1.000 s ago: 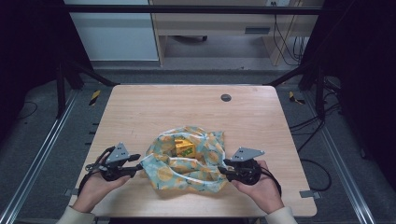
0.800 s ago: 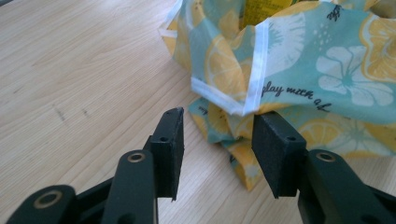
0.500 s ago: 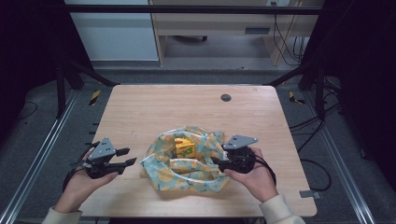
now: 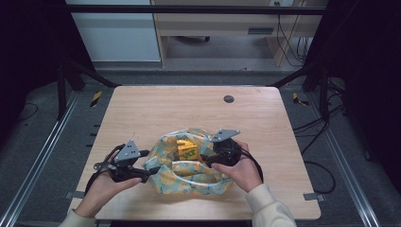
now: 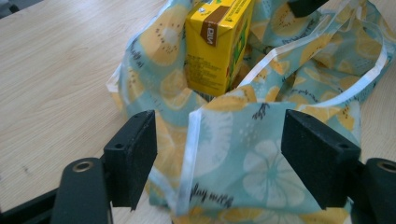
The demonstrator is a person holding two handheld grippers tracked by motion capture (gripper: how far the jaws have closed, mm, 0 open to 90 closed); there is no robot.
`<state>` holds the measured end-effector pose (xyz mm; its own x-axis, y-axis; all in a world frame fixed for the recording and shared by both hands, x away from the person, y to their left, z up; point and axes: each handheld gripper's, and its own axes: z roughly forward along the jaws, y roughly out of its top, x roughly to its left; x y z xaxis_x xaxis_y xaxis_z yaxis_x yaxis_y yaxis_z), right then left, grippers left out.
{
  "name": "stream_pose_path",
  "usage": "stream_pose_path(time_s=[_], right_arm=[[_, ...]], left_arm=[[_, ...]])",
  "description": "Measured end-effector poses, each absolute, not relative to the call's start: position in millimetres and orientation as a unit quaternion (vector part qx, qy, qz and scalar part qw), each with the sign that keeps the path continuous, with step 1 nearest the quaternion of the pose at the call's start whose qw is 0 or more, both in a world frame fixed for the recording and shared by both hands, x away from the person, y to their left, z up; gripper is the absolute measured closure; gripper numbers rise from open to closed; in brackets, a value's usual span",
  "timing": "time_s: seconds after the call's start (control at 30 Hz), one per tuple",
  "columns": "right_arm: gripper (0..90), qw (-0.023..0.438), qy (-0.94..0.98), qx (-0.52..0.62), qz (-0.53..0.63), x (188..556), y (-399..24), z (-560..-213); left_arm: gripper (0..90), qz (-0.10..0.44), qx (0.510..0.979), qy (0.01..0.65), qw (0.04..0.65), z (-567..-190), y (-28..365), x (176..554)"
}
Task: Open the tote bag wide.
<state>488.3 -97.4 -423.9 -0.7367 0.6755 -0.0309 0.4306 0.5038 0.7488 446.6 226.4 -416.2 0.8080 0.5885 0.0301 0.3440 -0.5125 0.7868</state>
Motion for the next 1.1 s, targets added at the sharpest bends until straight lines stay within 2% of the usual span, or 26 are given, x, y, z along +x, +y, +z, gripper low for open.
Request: stream_pose_path(time_s=[0.13, 0.27, 0.4, 0.5, 0.57, 0.67, 0.73, 0.77, 0.93, 1.1], right_arm=[[27.9, 0.153, 0.858, 0.327, 0.366, 493.1, -93.6, -428.4], [30.5, 0.151, 0.863, 0.324, 0.357, 495.8, -91.4, -429.4], [43.0, 0.154, 0.869, 0.320, 0.345, 498.7, -90.6, -430.2], [57.2, 0.154, 0.870, 0.321, 0.340, 499.9, -91.1, -430.3], [68.0, 0.156, 0.869, 0.325, 0.338, 501.7, -91.7, -429.6], [79.2, 0.158, 0.867, 0.328, 0.340, 505.9, -93.1, -428.1], [84.9, 0.160, 0.864, 0.330, 0.344, 509.5, -94.4, -426.2], [86.9, 0.162, 0.862, 0.331, 0.350, 511.6, -95.0, -425.7], [89.5, 0.167, 0.854, 0.337, 0.359, 524.6, -94.5, -419.2], [89.7, 0.173, 0.830, 0.356, 0.393, 543.5, -93.2, -409.3]], left_arm=[[23.8, 0.142, 0.872, 0.261, 0.389, -419.4, 214.3, 451.7], [22.2, 0.132, 0.889, 0.250, 0.361, -424.6, 207.0, 454.6], [20.8, 0.118, 0.903, 0.238, 0.337, -430.9, 201.6, 456.8], [22.3, 0.113, 0.914, 0.221, 0.321, -436.0, 196.8, 453.5], [27.7, 0.113, 0.920, 0.213, 0.308, -439.2, 194.6, 451.5], [42.4, 0.113, 0.927, 0.203, 0.295, -444.4, 192.4, 449.3], [55.7, 0.113, 0.929, 0.201, 0.289, -448.8, 191.7, 448.6], [59.0, 0.111, 0.930, 0.200, 0.287, -450.1, 191.4, 448.9], [77.0, 0.115, 0.930, 0.202, 0.284, -452.5, 193.0, 450.0], [83.9, 0.134, 0.917, 0.218, 0.305, -444.9, 198.1, 451.3]])
